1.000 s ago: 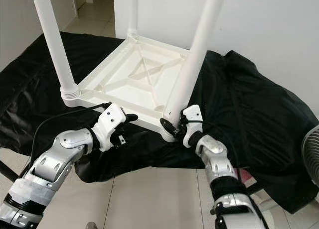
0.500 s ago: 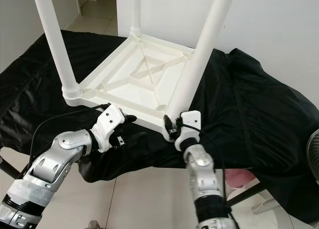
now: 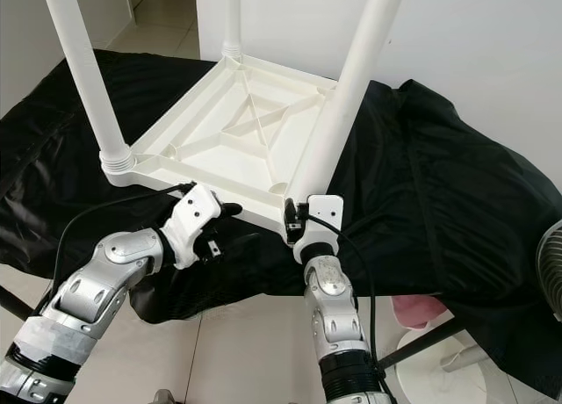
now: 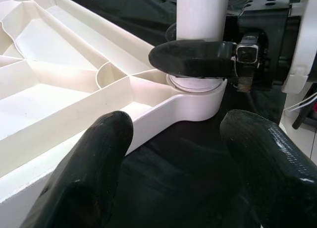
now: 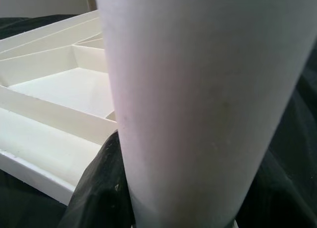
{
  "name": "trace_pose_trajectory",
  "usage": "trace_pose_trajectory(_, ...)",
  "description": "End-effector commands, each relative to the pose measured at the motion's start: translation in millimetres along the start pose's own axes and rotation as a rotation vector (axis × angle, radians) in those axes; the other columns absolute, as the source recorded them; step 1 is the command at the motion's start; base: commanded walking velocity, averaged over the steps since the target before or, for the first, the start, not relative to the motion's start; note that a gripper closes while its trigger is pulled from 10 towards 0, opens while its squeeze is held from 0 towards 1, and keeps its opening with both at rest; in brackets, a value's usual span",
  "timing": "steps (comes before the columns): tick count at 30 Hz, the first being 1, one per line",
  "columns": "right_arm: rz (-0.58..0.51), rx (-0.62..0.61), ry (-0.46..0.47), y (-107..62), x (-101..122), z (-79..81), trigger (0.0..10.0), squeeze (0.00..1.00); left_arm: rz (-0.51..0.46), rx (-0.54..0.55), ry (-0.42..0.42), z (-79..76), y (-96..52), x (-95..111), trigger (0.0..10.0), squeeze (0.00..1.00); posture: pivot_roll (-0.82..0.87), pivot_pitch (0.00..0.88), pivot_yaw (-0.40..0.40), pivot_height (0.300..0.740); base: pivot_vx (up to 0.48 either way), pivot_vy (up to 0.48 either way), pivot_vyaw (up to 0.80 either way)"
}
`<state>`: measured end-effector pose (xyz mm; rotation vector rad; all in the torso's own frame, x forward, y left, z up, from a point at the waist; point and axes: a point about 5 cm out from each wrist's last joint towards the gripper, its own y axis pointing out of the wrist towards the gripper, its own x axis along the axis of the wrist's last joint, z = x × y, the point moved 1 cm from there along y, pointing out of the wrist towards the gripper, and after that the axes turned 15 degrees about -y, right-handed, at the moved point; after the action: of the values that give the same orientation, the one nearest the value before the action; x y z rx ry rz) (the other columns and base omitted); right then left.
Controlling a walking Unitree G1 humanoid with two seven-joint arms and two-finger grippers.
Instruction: Building children table
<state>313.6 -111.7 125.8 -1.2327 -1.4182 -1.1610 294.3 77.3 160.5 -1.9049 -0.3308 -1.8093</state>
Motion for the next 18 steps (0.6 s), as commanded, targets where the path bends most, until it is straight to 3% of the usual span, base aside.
trace_pose_trajectory(1,0.001,-0.012,0.021,-3.7,-1,-1.8,10.0,1.00,0.003,-0.029,0.006,-4.4,0.4,1,10.0,0.00,0.04,0.055,-0.090,0.740,0.000,0.000,0.00)
trace_pose_trajectory(10,-0.086,0.006,0.004,-5.8,11,-1.8,10.0,1.00,-0.007,-0.024,0.002,-3.4,0.7,3,10.0,0.00,0.03,0.047,-0.099,0.740,0.000,0.000,0.00)
trace_pose_trajectory(11,-0.101,0.027,0.001,-6.9,14,-1.8,10.0,0.00,-0.008,-0.024,0.003,-3.3,1.2,3,10.0,0.00,0.03,0.043,-0.100,0.740,0.000,0.000,0.00)
trace_pose_trajectory(18,-0.125,0.094,0.011,-12.3,14,-6.3,10.0,0.00,-0.011,-0.029,0.006,-4.4,0.7,4,10.0,0.00,0.03,0.039,-0.100,0.740,0.000,0.000,0.00)
